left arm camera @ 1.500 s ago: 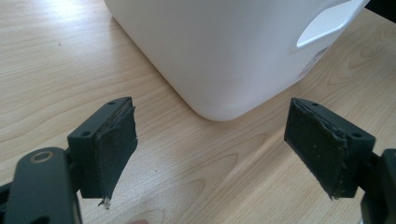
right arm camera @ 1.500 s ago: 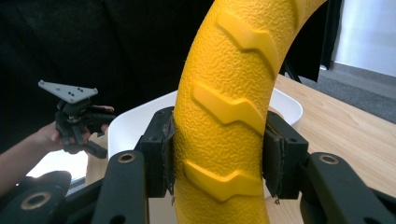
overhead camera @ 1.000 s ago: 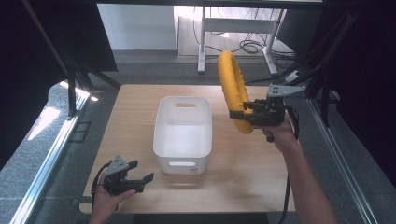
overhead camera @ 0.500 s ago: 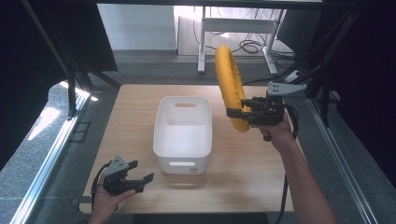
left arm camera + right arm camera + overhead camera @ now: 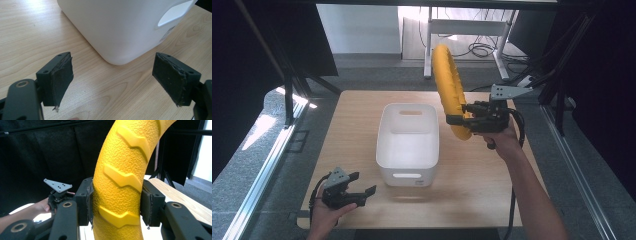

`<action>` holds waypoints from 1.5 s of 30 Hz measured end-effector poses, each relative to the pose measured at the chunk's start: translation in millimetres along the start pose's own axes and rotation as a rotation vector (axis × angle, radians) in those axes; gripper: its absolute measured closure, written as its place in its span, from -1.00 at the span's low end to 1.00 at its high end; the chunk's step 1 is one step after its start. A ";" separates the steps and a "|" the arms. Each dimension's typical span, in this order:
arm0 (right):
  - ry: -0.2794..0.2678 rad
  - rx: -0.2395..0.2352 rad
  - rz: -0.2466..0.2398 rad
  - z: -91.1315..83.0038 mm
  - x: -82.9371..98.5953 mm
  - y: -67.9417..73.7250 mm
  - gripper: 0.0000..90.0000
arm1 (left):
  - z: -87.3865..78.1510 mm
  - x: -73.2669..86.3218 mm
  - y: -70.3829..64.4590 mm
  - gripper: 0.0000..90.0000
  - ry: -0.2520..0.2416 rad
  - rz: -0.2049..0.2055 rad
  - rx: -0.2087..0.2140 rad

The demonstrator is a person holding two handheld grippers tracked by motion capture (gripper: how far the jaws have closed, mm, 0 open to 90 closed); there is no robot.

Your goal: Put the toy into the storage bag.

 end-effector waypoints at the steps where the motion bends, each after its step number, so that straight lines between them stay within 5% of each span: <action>1: -0.001 0.000 0.000 0.4 -0.8 0.8 0.14 | 0.0 0.0 -0.1 -0.62 0.000 0.001 0.000; 45: -0.029 -0.170 -0.019 35.7 -15.4 43.3 0.14 | 1.7 0.3 -2.0 -0.62 0.006 -0.001 0.006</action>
Point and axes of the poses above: each handheld gripper's, and its own axes: z roughly forward along the jaws, x roughly out of its underside, y roughly to its left, the point moved 5 cm from there along z, roughly forward along the jaws, and after that the axes turned 3 degrees about -y, right-handed, at the moved point
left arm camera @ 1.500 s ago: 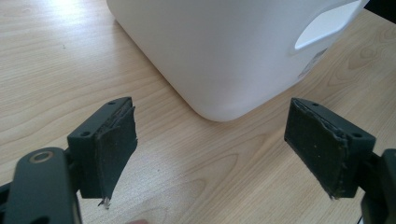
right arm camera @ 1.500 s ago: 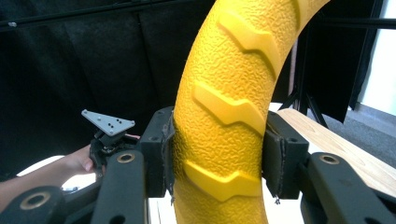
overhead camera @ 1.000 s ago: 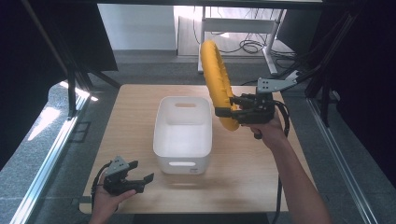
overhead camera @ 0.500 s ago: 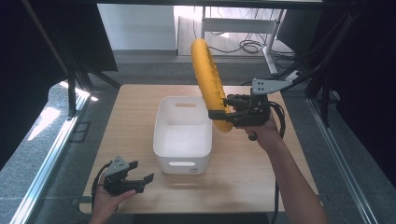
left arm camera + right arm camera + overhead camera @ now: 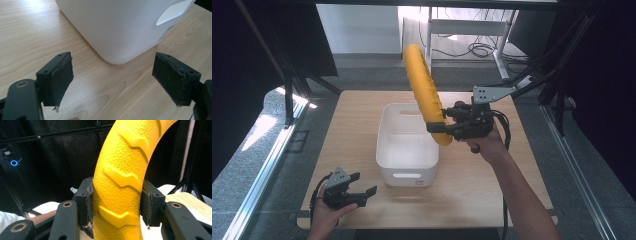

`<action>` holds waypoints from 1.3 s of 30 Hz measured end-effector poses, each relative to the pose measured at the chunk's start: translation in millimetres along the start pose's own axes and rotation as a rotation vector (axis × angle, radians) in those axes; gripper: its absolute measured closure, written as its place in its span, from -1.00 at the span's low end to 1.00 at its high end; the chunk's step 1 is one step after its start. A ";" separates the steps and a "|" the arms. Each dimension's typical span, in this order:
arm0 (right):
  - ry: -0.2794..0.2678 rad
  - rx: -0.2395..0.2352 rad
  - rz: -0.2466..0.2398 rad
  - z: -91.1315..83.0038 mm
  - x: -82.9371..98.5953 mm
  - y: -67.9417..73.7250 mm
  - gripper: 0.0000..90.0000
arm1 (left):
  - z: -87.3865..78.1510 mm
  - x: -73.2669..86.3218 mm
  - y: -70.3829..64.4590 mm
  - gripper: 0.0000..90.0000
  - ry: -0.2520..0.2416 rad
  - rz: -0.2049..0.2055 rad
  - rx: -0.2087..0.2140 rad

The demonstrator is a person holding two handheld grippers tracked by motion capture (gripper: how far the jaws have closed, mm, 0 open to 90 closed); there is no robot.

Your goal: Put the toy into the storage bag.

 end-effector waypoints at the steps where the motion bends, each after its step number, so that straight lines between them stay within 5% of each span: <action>1: 0.002 0.000 -0.006 1.0 0.6 -0.6 0.14 | 0.0 0.0 0.0 -0.62 0.000 0.000 0.000; 39: 0.032 -0.101 0.006 32.1 15.6 11.5 0.14 | 1.8 1.4 -0.1 -0.62 0.005 -0.007 0.002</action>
Point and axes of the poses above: each handheld gripper's, and its own axes: z roughly forward along the jaws, x roughly out of its underside, y roughly to its left, the point moved 5 cm from there along z, roughly forward along the jaws, and after that the axes turned 3 degrees about -y, right-handed, at the moved point
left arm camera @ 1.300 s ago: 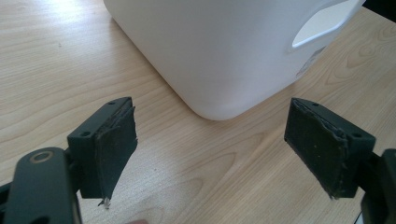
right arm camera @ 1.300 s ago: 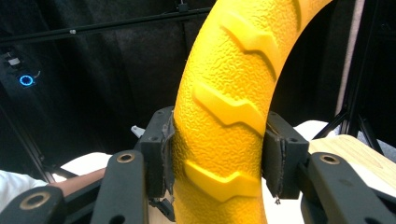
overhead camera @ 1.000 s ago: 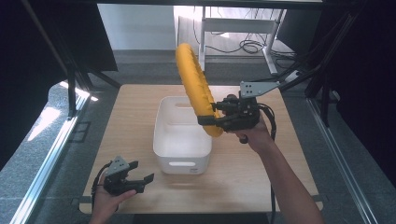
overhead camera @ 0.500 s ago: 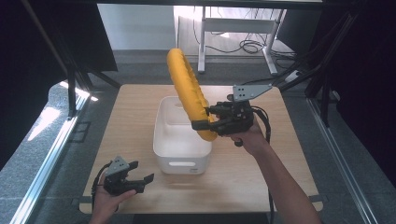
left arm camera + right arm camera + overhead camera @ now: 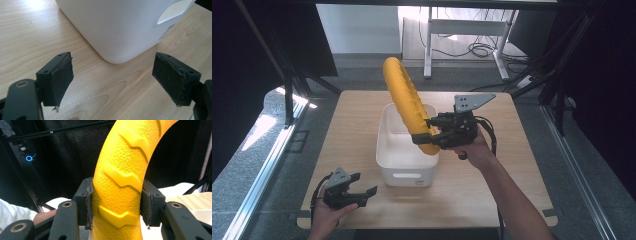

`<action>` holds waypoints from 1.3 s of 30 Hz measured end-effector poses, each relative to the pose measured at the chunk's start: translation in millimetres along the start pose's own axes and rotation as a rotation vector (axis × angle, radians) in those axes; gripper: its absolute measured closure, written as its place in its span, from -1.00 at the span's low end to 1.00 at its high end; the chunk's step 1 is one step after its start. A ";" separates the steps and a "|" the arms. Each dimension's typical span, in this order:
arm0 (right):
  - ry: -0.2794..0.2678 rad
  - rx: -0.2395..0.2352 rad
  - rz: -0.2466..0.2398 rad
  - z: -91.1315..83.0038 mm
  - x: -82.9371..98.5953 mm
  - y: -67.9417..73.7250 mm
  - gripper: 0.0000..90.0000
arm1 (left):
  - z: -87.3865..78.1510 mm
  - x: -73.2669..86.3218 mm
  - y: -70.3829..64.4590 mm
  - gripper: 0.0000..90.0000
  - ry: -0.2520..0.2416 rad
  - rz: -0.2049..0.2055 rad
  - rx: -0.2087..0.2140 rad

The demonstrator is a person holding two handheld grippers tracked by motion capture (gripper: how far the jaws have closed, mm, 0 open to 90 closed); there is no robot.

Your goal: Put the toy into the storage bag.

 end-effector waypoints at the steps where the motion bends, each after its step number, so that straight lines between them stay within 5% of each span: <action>1: 0.003 -0.003 0.004 0.8 0.6 0.3 0.14 | 0.2 0.1 -0.1 -0.62 0.001 0.001 0.000; 19: 0.027 -0.059 0.006 13.1 13.3 0.8 0.14 | 2.7 1.4 -0.9 -0.62 0.009 0.004 0.004; 39: 0.078 -0.054 0.051 23.2 37.0 -12.2 0.13 | 3.4 1.9 -1.4 -0.62 0.016 0.008 0.007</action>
Point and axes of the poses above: each handheld gripper's, and its own axes: z roughly forward along the jaws, x roughly out of its underside, y roughly to its left, the point moved 5 cm from there along z, roughly forward along the jaws, and after that the axes turned 3 degrees about -y, right-handed, at the moved point
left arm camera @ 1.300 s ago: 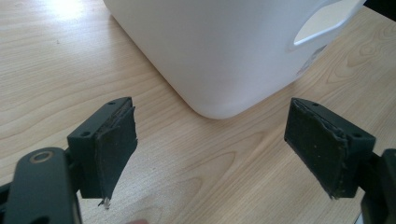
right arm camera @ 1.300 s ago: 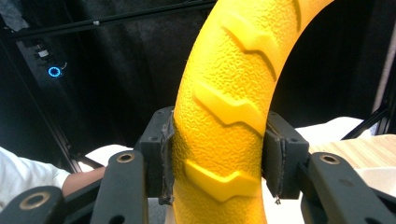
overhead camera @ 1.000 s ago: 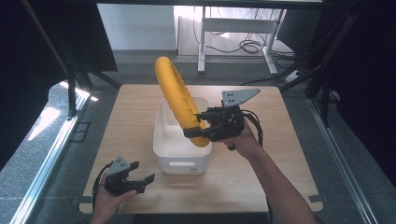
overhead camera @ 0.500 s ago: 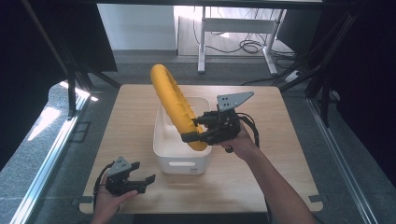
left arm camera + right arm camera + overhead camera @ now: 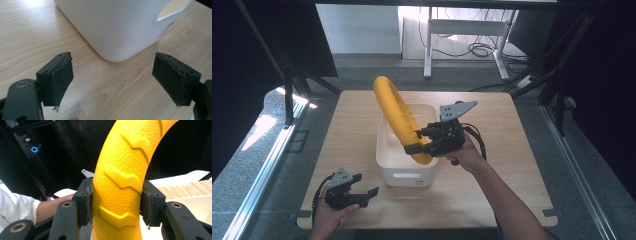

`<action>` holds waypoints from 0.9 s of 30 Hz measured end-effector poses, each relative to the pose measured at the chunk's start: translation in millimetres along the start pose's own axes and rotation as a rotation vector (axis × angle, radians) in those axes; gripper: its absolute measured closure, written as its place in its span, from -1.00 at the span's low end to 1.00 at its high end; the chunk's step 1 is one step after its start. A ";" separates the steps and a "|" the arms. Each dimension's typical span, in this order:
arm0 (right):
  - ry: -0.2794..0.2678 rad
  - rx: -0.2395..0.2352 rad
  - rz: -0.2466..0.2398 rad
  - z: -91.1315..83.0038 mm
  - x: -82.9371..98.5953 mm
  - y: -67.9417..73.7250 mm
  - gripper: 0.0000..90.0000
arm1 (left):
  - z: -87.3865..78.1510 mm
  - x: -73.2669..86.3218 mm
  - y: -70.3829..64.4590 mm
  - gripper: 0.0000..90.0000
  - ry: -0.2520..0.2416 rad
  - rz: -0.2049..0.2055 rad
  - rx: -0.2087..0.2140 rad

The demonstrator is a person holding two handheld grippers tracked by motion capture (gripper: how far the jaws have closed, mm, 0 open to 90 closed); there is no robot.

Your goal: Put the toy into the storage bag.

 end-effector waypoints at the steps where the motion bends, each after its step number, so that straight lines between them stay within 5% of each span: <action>1: 0.006 -0.002 0.001 0.1 1.3 -0.7 0.13 | 0.0 0.0 0.0 -0.62 0.000 0.000 0.000; 21: 0.032 -0.005 0.046 3.7 21.0 -14.5 0.12 | 1.0 0.7 -0.4 -0.62 0.003 -0.002 0.000; 27: 0.065 0.051 0.051 2.0 27.0 -21.0 0.09 | 1.1 0.6 -1.0 -0.62 0.003 0.001 0.000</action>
Point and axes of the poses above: each handheld gripper's, and its own axes: z roughly forward along the jaws, x roughly out of its underside, y roughly to its left, the point moved 5 cm from there along z, roughly forward along the jaws, and after that the axes turned 3 degrees about -y, right-handed, at the moved point
